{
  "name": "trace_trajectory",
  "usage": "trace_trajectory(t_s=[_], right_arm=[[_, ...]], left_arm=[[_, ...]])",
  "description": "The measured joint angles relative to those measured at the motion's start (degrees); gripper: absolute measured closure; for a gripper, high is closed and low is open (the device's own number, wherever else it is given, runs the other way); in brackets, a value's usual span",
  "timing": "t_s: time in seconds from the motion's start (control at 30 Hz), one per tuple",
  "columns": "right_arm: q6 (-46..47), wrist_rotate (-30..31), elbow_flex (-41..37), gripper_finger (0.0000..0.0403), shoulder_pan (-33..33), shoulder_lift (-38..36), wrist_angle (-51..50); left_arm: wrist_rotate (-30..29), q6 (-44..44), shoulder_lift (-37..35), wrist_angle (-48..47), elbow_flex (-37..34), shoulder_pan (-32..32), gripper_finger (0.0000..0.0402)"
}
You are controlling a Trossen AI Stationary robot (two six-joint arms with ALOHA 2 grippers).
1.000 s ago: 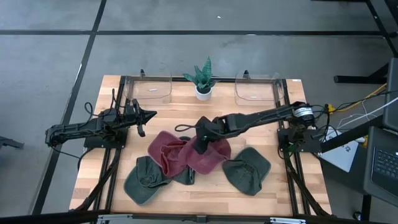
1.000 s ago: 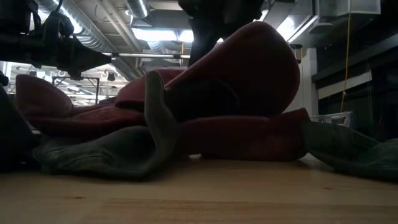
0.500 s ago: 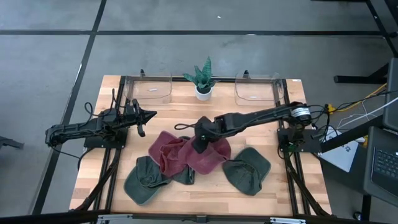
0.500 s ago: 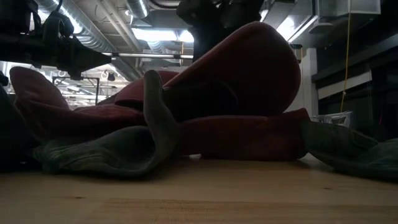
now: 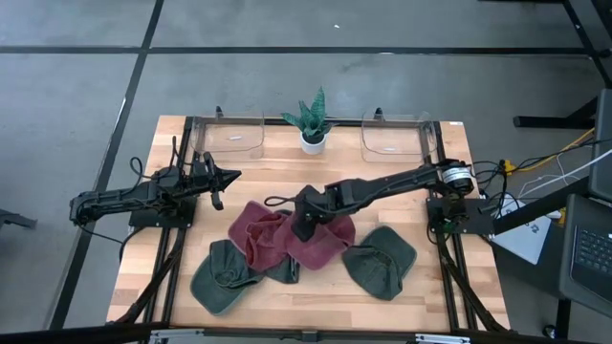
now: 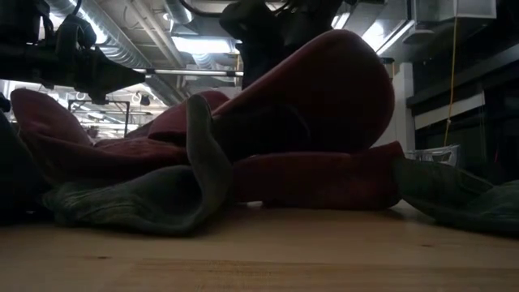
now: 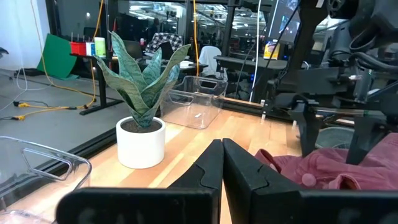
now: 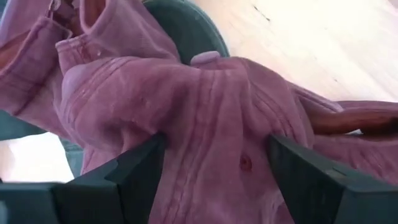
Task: Pick & Place hat
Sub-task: Put the middle bottom red cap into the right transparent bin
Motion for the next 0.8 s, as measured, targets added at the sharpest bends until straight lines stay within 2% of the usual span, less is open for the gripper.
trace_trajectory(t_s=[0.1,0.37,0.57,0.67,0.8], right_arm=[[0.0,0.0,0.0,0.0164,0.0,0.0,0.0],[0.0,-1.5,0.0,0.0295,0.0,0.0,0.0],[0.0,-1.6,0.0,0.0373,0.0,0.0,0.5],[-0.2,-1.6,0.0,0.0392,0.0,0.0,2.0],[-0.7,-1.6,0.0,0.0382,0.0,0.0,3.9]], left_arm=[[0.0,0.0,0.0,0.0,0.0,0.0,0.0398],[0.0,0.0,0.0,0.0,0.0,0.0,0.0398],[0.0,0.0,0.0,0.0,0.0,0.0,0.0398],[0.0,0.0,0.0,0.0,0.0,0.0,0.0398],[0.0,0.0,0.0,0.0,0.0,0.0,0.0398]])
